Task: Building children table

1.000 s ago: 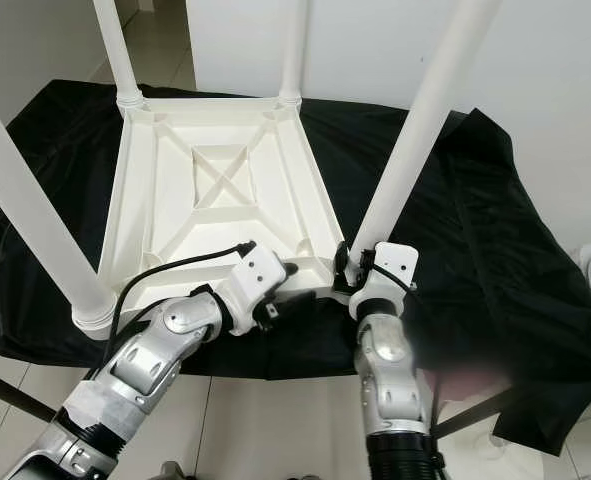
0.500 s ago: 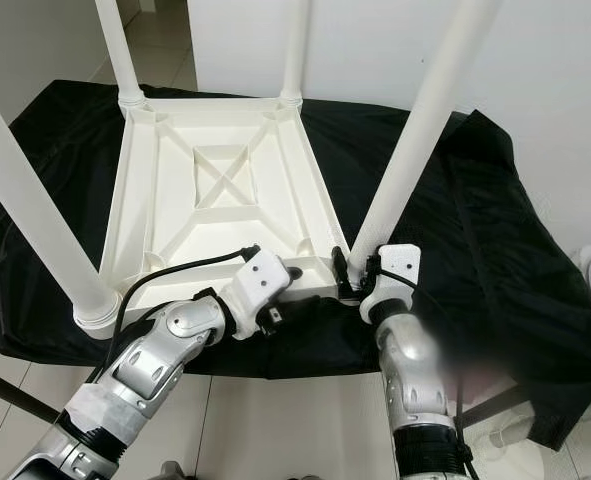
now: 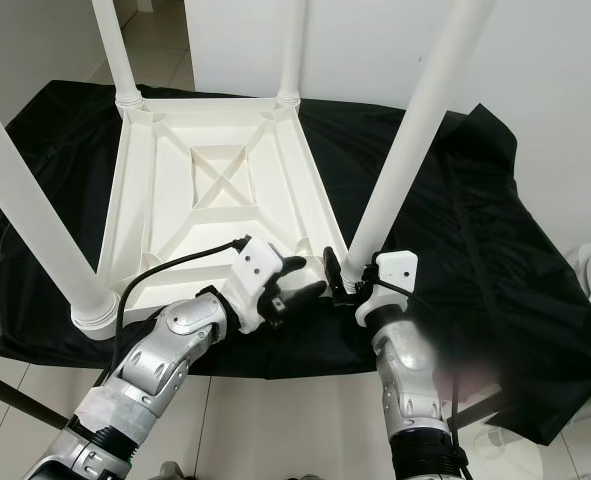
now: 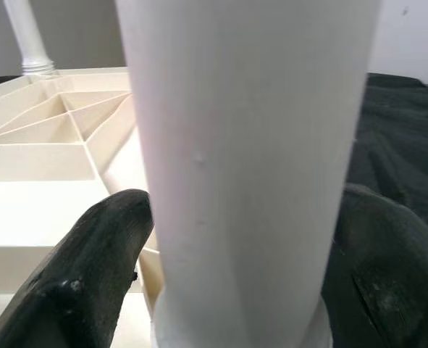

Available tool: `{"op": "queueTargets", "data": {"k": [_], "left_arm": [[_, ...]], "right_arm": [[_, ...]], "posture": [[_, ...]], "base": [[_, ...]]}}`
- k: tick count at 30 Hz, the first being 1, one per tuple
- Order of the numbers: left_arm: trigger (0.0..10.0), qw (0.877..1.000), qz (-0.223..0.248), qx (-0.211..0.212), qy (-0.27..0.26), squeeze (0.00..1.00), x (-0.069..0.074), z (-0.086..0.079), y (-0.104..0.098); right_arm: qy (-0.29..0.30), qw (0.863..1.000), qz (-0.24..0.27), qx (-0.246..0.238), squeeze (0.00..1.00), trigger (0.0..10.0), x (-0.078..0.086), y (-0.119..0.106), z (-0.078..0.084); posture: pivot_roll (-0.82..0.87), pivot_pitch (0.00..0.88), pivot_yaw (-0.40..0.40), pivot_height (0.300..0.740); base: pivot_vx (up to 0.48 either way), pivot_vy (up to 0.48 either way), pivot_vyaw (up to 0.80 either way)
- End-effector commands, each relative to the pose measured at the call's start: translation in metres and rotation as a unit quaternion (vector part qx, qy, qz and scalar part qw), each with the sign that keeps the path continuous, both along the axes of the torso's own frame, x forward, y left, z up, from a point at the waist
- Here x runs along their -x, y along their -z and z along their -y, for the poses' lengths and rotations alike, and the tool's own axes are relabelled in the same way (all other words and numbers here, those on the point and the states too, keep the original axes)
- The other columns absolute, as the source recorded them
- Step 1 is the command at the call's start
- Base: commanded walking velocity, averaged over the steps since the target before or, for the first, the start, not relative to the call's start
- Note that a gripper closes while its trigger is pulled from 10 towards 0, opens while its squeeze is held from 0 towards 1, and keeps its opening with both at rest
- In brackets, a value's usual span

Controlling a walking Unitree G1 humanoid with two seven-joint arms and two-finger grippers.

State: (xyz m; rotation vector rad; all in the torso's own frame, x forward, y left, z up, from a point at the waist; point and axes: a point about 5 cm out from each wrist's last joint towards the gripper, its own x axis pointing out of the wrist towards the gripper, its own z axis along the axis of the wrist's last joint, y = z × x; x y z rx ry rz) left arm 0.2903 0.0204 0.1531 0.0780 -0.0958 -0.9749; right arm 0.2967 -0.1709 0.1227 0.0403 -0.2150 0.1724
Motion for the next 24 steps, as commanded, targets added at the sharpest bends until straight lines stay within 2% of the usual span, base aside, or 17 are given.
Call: {"op": "queueTargets", "data": {"k": [1,9,13,15,17,19,24], "left_arm": [[10.0,1.000,-0.006,0.023,0.002,0.00,0.001,-0.001,0.000],[10.0,0.999,-0.017,0.034,0.017,0.00,0.003,-0.006,0.002],[10.0,0.999,-0.025,0.046,0.005,0.00,0.001,-0.011,0.006],[10.0,0.999,-0.022,0.047,-0.001,0.00,0.001,-0.013,0.006],[10.0,0.998,-0.016,0.059,-0.013,0.00,0.001,-0.016,0.006],[10.0,0.997,-0.026,0.066,-0.017,0.00,-0.002,-0.018,0.009],[10.0,0.997,-0.025,0.074,-0.017,0.00,-0.004,-0.019,0.008]], "right_arm": [[0.008,1.000,-0.004,-0.002,0.00,10.0,-0.001,0.005,-0.002],[0.005,0.999,-0.014,-0.034,0.00,10.0,-0.004,0.007,0.000],[0.012,0.999,-0.001,-0.044,0.00,10.0,-0.004,0.004,0.003],[0.016,0.999,0.008,-0.039,0.00,10.0,-0.004,0.002,0.004],[0.005,1.000,-0.005,-0.010,0.00,10.0,-0.004,0.006,0.003],[-0.022,1.000,0.005,-0.017,0.00,10.0,-0.002,0.007,-0.001],[-0.021,0.999,0.012,-0.034,0.00,10.0,-0.001,0.007,-0.003]], "posture": [[-0.02,0.047,-0.049,0.740],[-0.02,0.042,-0.051,0.740],[-0.02,0.041,-0.048,0.740],[-0.01,0.038,-0.049,0.740],[-0.01,0.038,-0.046,0.740],[-0.01,0.038,-0.046,0.740],[-0.01,0.037,-0.046,0.740]], "base": [[0.000,0.000,0.00],[0.000,0.000,0.00],[0.000,0.000,0.00],[0.000,0.000,0.00],[0.000,0.000,0.00],[0.000,0.000,0.00],[0.000,0.000,0.00]]}}
